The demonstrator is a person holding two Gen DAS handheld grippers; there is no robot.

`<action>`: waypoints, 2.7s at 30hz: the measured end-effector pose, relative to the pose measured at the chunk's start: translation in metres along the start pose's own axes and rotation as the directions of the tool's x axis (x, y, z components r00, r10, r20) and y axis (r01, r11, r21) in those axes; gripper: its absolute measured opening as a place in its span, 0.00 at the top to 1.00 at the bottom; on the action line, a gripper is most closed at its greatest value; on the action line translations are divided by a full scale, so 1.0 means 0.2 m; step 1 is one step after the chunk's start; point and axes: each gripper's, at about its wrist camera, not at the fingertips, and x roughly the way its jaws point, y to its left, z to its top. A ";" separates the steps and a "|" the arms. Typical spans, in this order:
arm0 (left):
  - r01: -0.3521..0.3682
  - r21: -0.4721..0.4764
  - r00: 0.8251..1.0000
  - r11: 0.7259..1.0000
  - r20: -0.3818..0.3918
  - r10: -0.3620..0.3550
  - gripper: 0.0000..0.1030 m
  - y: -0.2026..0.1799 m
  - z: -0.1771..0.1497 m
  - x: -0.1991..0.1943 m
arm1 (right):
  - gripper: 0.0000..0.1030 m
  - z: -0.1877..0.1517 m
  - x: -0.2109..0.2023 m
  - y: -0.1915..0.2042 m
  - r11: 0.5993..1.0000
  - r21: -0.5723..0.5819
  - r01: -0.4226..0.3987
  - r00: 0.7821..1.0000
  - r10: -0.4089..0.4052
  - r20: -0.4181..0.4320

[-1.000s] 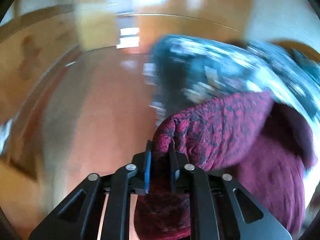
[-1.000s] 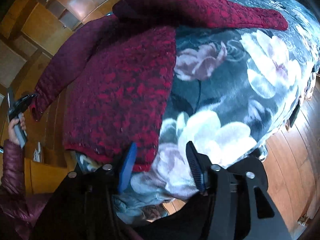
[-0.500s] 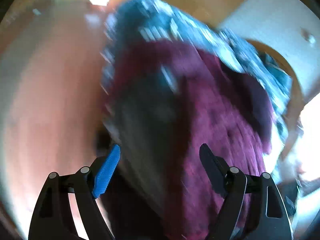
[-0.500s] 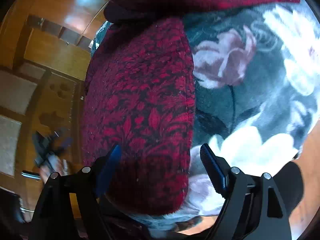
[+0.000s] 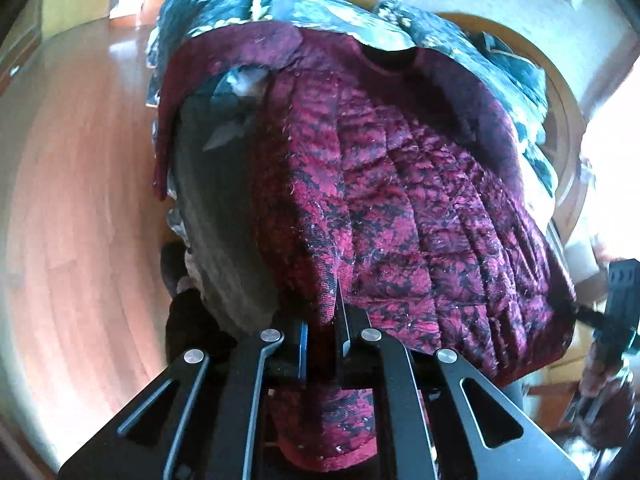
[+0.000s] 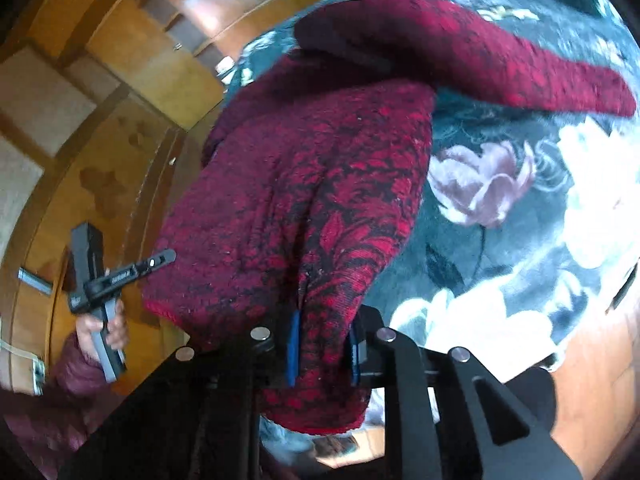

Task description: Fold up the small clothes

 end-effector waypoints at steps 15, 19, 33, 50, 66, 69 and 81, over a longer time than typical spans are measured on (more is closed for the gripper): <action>-0.220 0.154 0.975 0.963 0.061 0.213 0.87 -0.17 0.02 -0.02 | 0.39 -0.02 -0.02 -0.30 0.981 0.195 0.005 0.999 -0.013 0.035; -0.173 0.248 0.982 0.953 0.117 0.148 0.71 -0.41 0.12 0.06 | 0.37 0.08 -0.09 -0.53 0.928 0.373 0.023 0.985 -0.085 0.151; -0.123 0.440 0.992 0.890 0.051 0.112 0.37 -0.80 0.15 0.41 | 0.37 0.59 -0.08 -1.37 0.660 0.747 -0.082 0.890 -0.289 0.354; -0.069 0.394 0.997 0.916 0.002 0.074 0.37 -0.83 0.28 0.46 | 0.92 1.08 -0.38 -1.75 0.655 0.733 0.183 0.751 -0.575 0.326; -0.136 0.028 0.988 0.990 0.083 0.133 0.37 -0.37 0.49 0.32 | 0.29 0.73 -0.23 -1.31 0.788 0.613 0.056 0.856 -0.354 0.376; -0.169 -0.038 0.979 0.985 0.113 0.172 0.37 -0.25 0.52 0.28 | 0.29 0.70 -0.05 -1.24 0.781 0.624 -0.021 0.903 -0.253 0.347; -0.173 0.079 0.982 0.982 0.084 0.166 0.37 -0.37 0.42 0.39 | 0.90 0.78 0.07 -1.46 0.559 0.825 -0.080 0.865 -0.372 0.336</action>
